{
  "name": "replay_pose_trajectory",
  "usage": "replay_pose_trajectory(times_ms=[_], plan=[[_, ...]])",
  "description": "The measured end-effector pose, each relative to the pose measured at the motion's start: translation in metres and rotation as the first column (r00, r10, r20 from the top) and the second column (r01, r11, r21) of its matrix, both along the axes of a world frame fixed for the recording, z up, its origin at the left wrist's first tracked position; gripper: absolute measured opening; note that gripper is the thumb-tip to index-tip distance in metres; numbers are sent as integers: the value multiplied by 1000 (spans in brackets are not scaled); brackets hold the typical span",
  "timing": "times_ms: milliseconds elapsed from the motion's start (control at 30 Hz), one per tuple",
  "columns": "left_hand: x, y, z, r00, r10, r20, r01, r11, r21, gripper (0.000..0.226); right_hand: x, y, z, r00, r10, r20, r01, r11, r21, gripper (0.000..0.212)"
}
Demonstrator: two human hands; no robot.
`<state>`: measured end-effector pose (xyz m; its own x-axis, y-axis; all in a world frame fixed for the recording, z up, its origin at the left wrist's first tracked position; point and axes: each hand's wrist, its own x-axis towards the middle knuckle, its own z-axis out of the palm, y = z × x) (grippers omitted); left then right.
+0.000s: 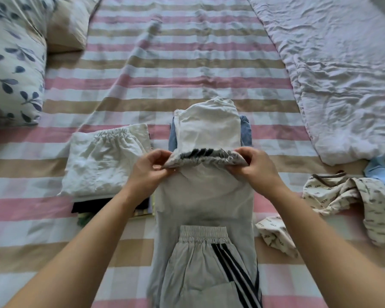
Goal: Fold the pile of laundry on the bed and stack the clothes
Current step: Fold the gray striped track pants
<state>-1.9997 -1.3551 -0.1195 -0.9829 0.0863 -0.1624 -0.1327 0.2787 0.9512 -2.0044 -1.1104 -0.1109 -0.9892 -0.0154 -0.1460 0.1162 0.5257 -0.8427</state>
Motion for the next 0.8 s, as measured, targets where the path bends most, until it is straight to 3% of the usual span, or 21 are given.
replay_pose_trajectory(times_ms=[133, 300, 500, 600, 700, 733, 800], plan=[[76, -18, 19, 986, -166, -7, 165, 983, -85, 25, 78, 2, 13, 988, 136, -74, -127, 985, 118, 43], [157, -29, -9, 954, -294, -63, 262, 914, -311, 24, 167, 0, -14, 942, 291, -167, -233, 925, 300, 51], [221, -23, -65, 912, -411, 4, 343, 757, -556, 22, 243, -6, -70, 925, 378, -49, -308, 817, 487, 49], [232, -14, -74, 930, -361, -72, 228, 718, -658, 30, 259, -5, -81, 952, 304, 21, -282, 855, 435, 44], [233, 17, -70, 936, -245, -253, 38, 785, -619, 43, 257, -23, -79, 978, 132, -159, -64, 925, 375, 34], [228, 33, -70, 927, -251, -279, 30, 791, -611, 44, 249, -34, -80, 977, 95, -190, -21, 933, 359, 33], [218, 59, -80, 932, -308, -190, 118, 755, -645, 48, 230, -54, -87, 988, 99, -117, -51, 931, 361, 39]])
